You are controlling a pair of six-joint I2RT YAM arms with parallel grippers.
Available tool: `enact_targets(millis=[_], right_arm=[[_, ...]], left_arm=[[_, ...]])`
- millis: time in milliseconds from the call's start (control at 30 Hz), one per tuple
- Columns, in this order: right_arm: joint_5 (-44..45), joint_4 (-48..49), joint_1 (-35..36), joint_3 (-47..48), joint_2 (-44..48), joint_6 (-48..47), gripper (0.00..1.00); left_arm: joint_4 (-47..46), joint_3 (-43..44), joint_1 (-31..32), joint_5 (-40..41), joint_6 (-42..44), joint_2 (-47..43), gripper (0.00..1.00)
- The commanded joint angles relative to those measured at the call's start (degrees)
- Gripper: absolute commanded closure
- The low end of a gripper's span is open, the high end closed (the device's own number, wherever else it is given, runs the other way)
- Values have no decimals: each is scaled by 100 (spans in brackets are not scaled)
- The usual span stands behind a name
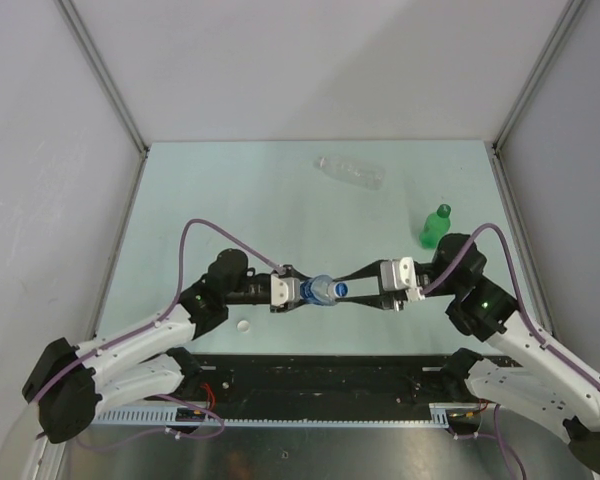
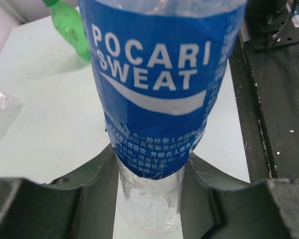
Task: Screw on the bottle caps
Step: Screw the bottle cap onto the plastic bottle.
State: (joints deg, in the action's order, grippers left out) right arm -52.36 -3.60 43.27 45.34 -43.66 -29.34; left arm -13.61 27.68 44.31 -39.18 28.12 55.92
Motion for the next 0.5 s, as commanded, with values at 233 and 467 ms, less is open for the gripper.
enact_targets(millis=[233, 467], right_arm=[[4365, 621, 42, 1, -1120, 3749, 100], [6182, 1304, 129, 1, -2324, 6092, 100]], left_arm=[[-733, 849, 54, 2840, -718, 146, 100], [-1710, 1162, 411, 5453, -732, 848, 100]])
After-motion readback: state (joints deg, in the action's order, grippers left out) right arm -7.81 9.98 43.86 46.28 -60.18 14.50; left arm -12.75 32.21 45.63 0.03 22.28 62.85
